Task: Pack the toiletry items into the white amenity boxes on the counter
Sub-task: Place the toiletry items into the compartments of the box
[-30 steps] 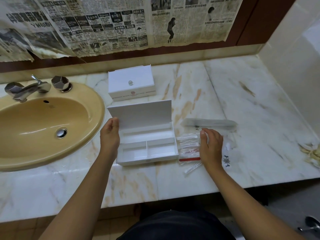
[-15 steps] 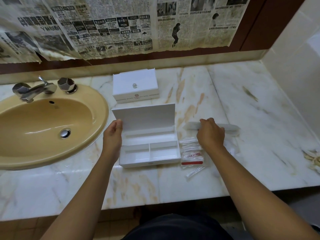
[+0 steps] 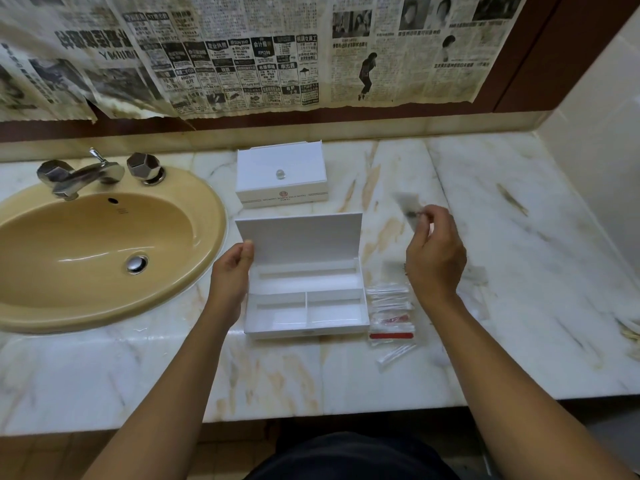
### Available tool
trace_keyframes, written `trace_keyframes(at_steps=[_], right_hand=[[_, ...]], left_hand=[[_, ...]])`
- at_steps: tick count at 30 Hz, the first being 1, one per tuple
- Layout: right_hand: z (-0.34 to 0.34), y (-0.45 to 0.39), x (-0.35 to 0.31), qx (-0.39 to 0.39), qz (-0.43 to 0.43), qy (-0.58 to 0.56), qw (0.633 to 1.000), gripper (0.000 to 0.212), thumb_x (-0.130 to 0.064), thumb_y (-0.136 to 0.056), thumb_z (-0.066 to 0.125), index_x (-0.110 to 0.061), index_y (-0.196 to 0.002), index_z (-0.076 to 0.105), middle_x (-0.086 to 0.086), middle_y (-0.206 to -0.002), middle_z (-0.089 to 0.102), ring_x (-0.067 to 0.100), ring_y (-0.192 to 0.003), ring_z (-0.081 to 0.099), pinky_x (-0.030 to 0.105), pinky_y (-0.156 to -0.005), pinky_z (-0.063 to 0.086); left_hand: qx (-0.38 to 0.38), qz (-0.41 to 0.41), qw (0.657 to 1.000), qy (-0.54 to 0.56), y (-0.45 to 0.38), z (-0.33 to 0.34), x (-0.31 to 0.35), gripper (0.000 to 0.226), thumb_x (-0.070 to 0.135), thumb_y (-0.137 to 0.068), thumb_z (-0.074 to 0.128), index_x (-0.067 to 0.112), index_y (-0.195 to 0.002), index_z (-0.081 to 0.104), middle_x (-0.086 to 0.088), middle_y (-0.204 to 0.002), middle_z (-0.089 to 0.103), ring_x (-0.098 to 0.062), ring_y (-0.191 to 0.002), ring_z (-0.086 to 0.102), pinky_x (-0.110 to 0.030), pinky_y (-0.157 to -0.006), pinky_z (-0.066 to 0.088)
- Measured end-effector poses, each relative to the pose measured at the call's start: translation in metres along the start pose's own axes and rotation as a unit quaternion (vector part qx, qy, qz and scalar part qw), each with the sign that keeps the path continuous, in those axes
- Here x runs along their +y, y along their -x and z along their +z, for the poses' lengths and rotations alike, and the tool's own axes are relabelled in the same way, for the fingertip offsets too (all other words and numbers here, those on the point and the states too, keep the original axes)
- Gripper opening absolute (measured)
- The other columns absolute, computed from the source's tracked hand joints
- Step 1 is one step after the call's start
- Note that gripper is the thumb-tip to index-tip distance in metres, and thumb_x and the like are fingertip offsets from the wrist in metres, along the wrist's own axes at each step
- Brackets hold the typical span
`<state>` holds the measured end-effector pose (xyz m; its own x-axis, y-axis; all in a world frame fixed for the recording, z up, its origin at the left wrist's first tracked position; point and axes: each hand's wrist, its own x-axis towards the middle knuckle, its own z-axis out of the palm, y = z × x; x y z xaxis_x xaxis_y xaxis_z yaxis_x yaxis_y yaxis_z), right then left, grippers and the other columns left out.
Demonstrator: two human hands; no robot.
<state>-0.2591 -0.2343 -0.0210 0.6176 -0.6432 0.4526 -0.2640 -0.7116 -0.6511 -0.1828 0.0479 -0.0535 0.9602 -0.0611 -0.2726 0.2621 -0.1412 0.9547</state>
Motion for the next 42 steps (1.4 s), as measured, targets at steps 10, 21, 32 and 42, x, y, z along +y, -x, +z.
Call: trace_keyframes(at_steps=[10,21,32,42], right_hand=[[-0.017,0.011,-0.102,0.020,-0.114,-0.300,0.947,0.010,-0.015,-0.098,0.046,-0.018,-0.108,0.050,-0.003,-0.087,0.057,0.022,-0.052,0.055,0.034,-0.047,0.047],[0.047,0.064,-0.100,-0.306,-0.262,-0.023,0.915,0.014,-0.016,-0.087,0.058,-0.014,-0.085,0.071,0.002,-0.077,0.067,0.025,-0.065,0.062,0.035,-0.055,0.052],[0.071,0.073,-0.098,-0.432,-0.192,0.144,0.870,0.019,-0.003,-0.085,0.052,-0.012,-0.075,0.065,0.006,-0.069,0.057,0.026,-0.062,0.048,0.026,-0.057,0.034],[0.063,0.068,-0.096,-0.485,-0.175,0.127,0.848,0.046,-0.047,-0.099,0.037,-0.011,-0.096,0.067,0.007,-0.096,0.063,0.026,-0.089,0.057,0.033,-0.074,0.042]], left_hand=[[-0.007,-0.027,0.999,0.029,-0.002,-0.002,0.004,0.071,0.075,-0.073,0.062,0.006,-0.090,0.061,-0.005,-0.093,0.055,-0.022,-0.086,0.048,-0.045,-0.071,0.042],[-0.013,-0.032,0.999,0.041,0.001,-0.003,0.003,0.026,0.032,-0.099,0.056,0.011,-0.092,0.069,-0.005,-0.089,0.063,-0.018,-0.086,0.060,-0.037,-0.073,0.050],[-0.020,-0.042,0.997,0.057,0.003,-0.005,0.004,0.028,0.035,-0.099,0.054,0.013,-0.100,0.071,-0.002,-0.095,0.070,-0.014,-0.090,0.066,-0.043,-0.082,0.057],[-0.014,-0.040,0.997,0.067,0.003,-0.004,0.003,0.029,0.034,-0.099,0.054,0.010,-0.104,0.070,-0.006,-0.098,0.070,-0.016,-0.091,0.067,-0.039,-0.077,0.059]])
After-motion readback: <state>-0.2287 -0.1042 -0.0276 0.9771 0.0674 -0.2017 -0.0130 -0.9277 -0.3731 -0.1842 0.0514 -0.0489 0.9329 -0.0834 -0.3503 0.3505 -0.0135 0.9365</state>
